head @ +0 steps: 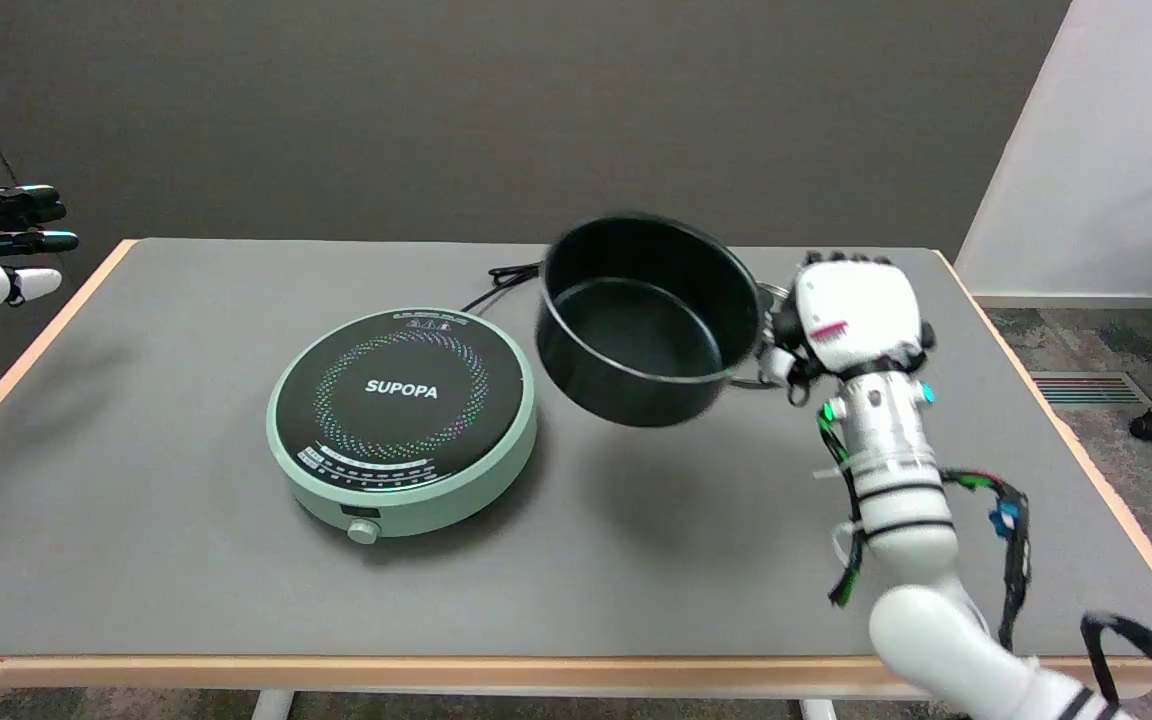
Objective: Place the soup pot onto the induction stove.
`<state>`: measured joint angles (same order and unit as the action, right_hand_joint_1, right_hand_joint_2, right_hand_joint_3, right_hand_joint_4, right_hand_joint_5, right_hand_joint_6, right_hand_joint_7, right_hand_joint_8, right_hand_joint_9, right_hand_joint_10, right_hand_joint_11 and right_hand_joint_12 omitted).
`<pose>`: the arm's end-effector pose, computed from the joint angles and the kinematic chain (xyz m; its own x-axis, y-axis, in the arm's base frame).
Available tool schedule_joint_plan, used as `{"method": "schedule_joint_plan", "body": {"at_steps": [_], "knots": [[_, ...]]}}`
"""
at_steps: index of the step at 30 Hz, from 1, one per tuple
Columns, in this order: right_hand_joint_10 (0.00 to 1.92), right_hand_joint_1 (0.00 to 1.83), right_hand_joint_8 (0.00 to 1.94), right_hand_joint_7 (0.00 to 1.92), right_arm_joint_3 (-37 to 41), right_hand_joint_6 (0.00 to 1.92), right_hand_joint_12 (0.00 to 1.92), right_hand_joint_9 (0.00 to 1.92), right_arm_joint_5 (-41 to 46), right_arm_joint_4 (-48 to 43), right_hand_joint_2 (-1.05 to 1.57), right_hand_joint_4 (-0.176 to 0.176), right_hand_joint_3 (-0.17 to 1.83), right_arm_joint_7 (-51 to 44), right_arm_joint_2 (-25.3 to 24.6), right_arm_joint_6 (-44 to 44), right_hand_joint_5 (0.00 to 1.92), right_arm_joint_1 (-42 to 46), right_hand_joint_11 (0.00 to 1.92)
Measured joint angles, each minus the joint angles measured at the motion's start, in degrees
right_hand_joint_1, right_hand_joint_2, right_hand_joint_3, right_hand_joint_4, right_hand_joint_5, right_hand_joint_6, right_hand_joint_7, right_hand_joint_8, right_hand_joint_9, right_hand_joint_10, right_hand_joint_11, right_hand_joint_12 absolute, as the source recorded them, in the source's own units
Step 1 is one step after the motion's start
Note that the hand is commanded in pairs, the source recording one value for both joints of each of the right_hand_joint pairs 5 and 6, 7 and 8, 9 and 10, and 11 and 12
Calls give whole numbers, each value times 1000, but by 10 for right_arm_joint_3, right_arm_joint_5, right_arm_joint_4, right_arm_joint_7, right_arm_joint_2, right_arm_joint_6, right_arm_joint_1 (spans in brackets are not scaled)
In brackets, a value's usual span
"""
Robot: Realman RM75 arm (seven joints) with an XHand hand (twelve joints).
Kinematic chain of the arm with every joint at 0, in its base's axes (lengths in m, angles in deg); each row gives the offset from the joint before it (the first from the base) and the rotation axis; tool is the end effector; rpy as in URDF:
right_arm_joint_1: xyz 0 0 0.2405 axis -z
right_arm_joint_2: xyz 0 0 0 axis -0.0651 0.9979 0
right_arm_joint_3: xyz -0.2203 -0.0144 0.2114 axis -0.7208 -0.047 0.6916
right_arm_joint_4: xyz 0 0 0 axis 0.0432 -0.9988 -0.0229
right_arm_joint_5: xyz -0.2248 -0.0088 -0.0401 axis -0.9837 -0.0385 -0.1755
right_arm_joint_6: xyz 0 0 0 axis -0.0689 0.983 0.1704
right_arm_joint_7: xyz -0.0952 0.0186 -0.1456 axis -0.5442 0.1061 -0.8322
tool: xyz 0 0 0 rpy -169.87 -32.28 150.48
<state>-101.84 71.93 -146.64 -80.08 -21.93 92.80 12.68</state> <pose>-0.2607 -0.3281 0.3512 0.9310 0.3502 -0.1029 -0.0114 0.3098 0.9507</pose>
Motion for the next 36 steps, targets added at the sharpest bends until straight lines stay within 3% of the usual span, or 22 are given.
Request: {"method": "schedule_joint_plan", "body": {"at_steps": [19,36], "knots": [[1751,959,1751,1751,3,1751,1751,1751,-3,15,1337,-86,616,17,-7,-253,1751,-192,1751],[1734,999,1734,1734,-39,1734,1734,1734,-24,115,1272,-90,615,19,-96,-328,1734,-295,1734]]}}
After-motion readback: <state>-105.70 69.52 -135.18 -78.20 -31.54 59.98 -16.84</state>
